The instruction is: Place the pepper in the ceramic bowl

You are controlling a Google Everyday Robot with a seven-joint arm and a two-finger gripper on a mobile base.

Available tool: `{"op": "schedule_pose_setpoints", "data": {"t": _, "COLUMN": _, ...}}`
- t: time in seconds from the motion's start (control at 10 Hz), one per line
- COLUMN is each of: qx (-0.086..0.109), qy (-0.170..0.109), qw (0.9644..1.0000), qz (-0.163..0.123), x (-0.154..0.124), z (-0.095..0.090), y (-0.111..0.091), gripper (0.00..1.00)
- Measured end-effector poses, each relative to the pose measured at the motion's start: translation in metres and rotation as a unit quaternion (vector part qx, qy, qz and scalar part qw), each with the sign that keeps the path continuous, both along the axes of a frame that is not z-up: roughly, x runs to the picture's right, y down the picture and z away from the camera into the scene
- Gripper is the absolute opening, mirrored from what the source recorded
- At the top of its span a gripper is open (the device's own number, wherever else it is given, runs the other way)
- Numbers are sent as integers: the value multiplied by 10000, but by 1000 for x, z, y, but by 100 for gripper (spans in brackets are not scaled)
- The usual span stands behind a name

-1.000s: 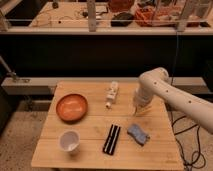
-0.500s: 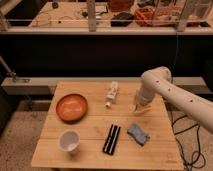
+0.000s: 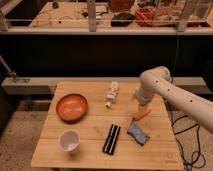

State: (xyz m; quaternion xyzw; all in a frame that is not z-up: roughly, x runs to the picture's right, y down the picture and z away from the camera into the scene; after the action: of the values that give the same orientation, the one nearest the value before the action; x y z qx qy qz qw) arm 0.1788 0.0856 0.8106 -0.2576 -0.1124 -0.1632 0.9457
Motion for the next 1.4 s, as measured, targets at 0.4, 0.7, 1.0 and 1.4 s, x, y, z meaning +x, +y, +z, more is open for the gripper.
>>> {"op": "schedule_pose_setpoints", "data": {"t": 0.4, "qx": -71, "qy": -28, "qw": 9999, "qz": 84, "x": -2, "z": -4, "y": -4, "gripper": 30}}
{"op": "schedule_pose_setpoints", "data": {"t": 0.7, "qx": -115, "qy": -27, "qw": 9997, "qz": 222, "x": 19, "z": 4, "y": 2, "gripper": 45}}
{"op": "schedule_pose_setpoints", "data": {"t": 1.0, "qx": -173, "qy": 55, "qw": 9992, "qz": 342, "x": 8, "z": 4, "y": 5, "gripper": 71}}
{"op": "schedule_pose_setpoints", "data": {"t": 1.4, "qx": -249, "qy": 73, "qw": 9985, "qz": 482, "x": 34, "z": 12, "y": 11, "gripper": 62}}
